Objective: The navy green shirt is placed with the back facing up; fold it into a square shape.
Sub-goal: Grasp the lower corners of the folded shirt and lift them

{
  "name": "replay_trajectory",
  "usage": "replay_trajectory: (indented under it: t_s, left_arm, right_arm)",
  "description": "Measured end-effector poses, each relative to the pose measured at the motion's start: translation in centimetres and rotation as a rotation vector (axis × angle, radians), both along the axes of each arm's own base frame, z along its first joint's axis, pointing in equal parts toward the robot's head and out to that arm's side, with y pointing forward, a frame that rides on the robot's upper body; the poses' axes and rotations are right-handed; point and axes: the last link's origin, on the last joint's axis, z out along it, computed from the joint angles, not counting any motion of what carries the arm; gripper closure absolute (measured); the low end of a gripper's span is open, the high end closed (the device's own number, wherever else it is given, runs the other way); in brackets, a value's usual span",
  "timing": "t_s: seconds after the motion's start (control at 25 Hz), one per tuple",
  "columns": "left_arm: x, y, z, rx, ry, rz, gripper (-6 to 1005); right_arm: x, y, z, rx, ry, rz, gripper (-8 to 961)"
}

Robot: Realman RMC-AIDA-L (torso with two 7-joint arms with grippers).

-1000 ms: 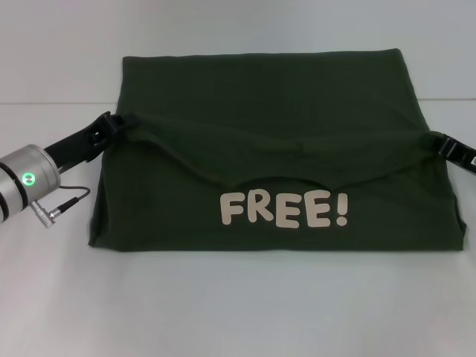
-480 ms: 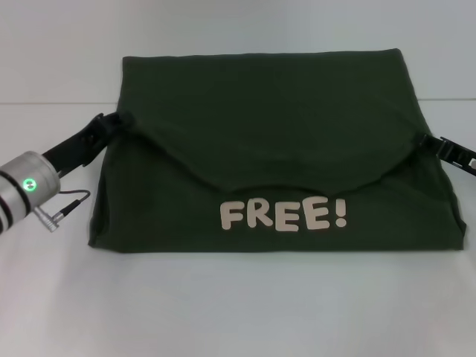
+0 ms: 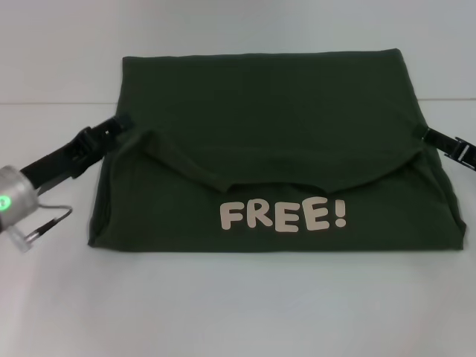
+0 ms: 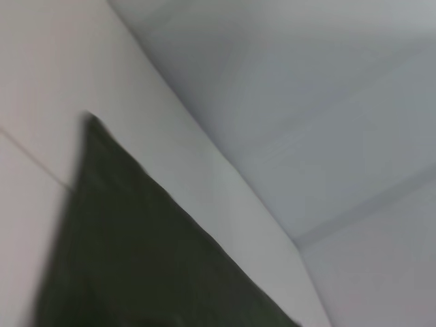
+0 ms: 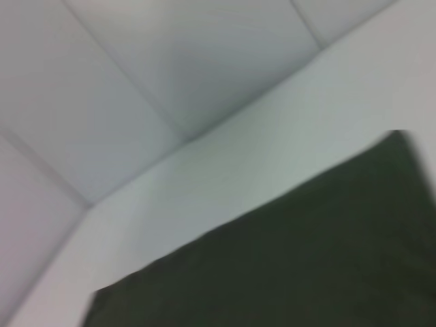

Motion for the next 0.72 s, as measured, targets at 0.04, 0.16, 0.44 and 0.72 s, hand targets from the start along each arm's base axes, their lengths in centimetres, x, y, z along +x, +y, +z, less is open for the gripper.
replay_trajectory:
  t_s: [0.04, 0.16, 0.44, 0.72]
  left_arm:
    - [0.1, -1.1, 0.8, -0.099, 0.028, -0.061, 437]
    - [-0.3, -2.2, 1.7, -0.23, 0.083, -0.081, 291]
    - [-1.0, -2.6, 2.6, -0.43, 0.249, -0.068, 231]
    - [-0.8, -1.5, 2.7, -0.42, 0.307, -0.065, 234]
  right_arm:
    - [-0.2, -0.6, 0.4, -0.018, 0.001, 0.054, 267]
    - [-1.0, -2.5, 0.7, -0.084, -0.021, 0.22, 131]
    - [-2.8, -6.5, -1.0, -0.253, -0.15, 0.585, 34]
    - [-4.0, -8.7, -3.5, -0.34, -0.236, 0.816, 9]
